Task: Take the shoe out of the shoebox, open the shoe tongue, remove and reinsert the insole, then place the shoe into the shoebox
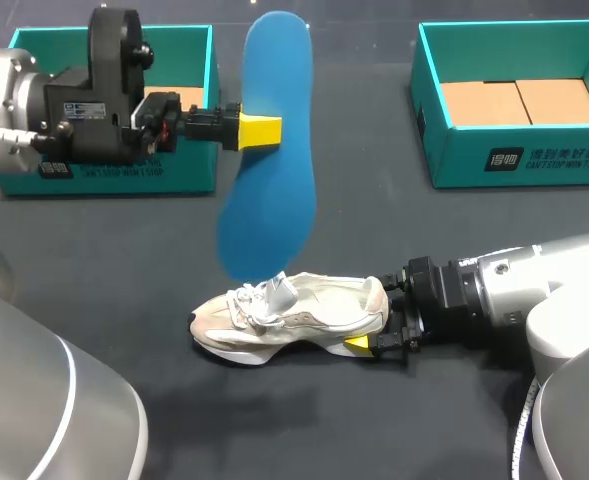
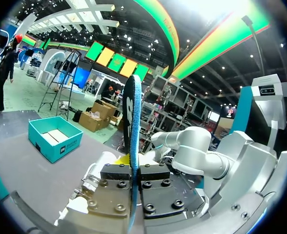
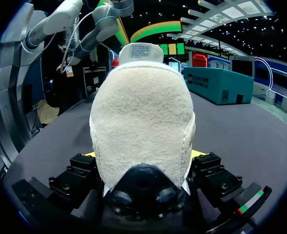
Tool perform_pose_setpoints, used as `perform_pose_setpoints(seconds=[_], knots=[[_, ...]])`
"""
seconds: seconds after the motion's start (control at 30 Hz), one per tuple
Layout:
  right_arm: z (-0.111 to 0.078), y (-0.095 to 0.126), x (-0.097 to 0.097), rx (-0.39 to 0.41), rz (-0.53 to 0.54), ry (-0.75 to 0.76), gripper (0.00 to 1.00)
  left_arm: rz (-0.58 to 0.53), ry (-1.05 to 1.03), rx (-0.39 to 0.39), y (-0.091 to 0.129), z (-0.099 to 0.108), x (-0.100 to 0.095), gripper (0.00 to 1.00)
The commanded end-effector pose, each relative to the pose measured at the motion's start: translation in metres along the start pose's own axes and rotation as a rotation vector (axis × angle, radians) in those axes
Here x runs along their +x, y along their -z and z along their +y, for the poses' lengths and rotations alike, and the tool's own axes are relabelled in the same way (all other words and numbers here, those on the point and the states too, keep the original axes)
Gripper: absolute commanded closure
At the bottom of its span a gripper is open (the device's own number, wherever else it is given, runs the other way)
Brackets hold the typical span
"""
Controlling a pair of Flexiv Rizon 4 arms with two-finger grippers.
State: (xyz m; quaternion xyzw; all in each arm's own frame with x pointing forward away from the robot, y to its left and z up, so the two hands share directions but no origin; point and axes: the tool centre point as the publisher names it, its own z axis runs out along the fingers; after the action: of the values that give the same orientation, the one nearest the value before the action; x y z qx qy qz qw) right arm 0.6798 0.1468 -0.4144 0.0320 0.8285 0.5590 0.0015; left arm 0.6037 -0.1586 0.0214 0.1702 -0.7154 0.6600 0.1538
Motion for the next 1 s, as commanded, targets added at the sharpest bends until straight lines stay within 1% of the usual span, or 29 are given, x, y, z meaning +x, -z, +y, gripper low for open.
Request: perform_pose_setpoints(seconds=[0.03, 0.5, 0.67, 0.7, 0.73, 0.77, 0.8, 1.0], knots=[[0.001, 0.000, 0.002, 0.006, -0.001, -0.001, 1.00, -0.007, 0.000, 0.033, 0.006, 0.008, 0.005, 1.00], [0.001, 0.000, 0.002, 0.006, -0.001, -0.001, 1.00, -0.004, -0.005, 0.038, 0.007, 0.007, 0.005, 1.00], [0.002, 0.004, -0.003, 0.013, 0.004, 0.007, 1.00, -0.004, -0.005, 0.038, 0.007, 0.007, 0.005, 1.00], [0.003, 0.005, -0.003, 0.014, 0.006, 0.009, 0.96, -0.004, -0.005, 0.038, 0.007, 0.007, 0.005, 1.00], [0.003, 0.005, -0.004, 0.016, 0.007, 0.010, 0.67, -0.004, -0.005, 0.038, 0.007, 0.007, 0.005, 1.00], [0.002, 0.006, -0.005, 0.016, 0.009, 0.010, 0.45, -0.004, -0.005, 0.038, 0.007, 0.007, 0.005, 1.00], [0.002, 0.007, -0.005, 0.015, 0.010, 0.009, 0.00, -0.004, -0.005, 0.038, 0.007, 0.007, 0.005, 1.00], [0.002, 0.012, -0.006, 0.017, 0.000, -0.001, 0.00, -0.004, -0.005, 0.038, 0.007, 0.007, 0.005, 1.00]])
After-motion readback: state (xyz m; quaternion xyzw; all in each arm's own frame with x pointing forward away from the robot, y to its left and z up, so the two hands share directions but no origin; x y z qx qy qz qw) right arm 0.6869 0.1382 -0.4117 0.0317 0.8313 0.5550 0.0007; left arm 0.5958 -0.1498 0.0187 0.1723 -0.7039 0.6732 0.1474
